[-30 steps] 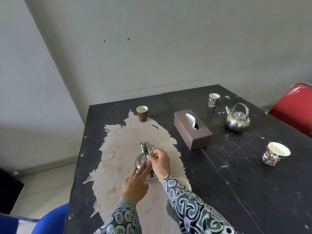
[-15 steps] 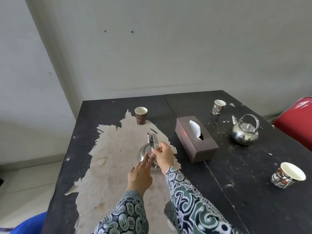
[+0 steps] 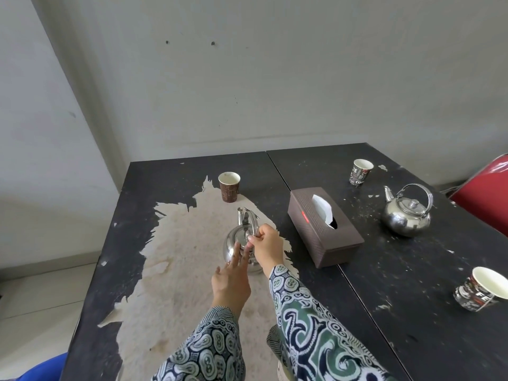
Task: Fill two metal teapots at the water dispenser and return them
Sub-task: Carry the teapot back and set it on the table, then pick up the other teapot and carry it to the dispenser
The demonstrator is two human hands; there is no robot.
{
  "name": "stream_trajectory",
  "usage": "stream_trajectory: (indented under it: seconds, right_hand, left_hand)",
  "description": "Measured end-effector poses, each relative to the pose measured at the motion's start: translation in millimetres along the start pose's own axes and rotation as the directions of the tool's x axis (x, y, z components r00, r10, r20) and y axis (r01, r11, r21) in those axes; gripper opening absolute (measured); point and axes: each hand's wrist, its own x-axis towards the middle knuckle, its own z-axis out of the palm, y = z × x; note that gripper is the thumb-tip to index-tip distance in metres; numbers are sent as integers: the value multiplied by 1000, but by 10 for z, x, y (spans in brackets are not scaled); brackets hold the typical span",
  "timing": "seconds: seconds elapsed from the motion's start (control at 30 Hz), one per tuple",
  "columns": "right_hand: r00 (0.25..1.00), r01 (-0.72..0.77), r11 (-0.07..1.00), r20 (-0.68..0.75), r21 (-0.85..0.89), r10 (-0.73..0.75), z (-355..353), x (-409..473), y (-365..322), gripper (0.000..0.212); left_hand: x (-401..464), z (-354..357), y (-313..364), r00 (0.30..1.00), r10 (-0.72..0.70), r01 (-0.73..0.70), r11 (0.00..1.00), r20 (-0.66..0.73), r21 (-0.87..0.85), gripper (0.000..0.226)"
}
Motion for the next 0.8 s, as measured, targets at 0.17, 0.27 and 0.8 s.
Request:
stream_trajectory:
  seconds: [0.17,0.27,0.8]
  right_hand:
    - [996,-86,989,-3,119,87,3,-106,-91,19]
    - [991,-129,975,-5,183,132,-85,-204,-202,25]
    - [995,-36,884,-67,466,75,-1359,-475,-673,9]
  left_hand:
    - [9,-48,-31,999,7,-7,1000,47,-3,78]
    - [57,-128,-103,996,60,-52,990,61,-129,70]
    - [-494,-1231,433,885,83,-300,855,-459,-423,20]
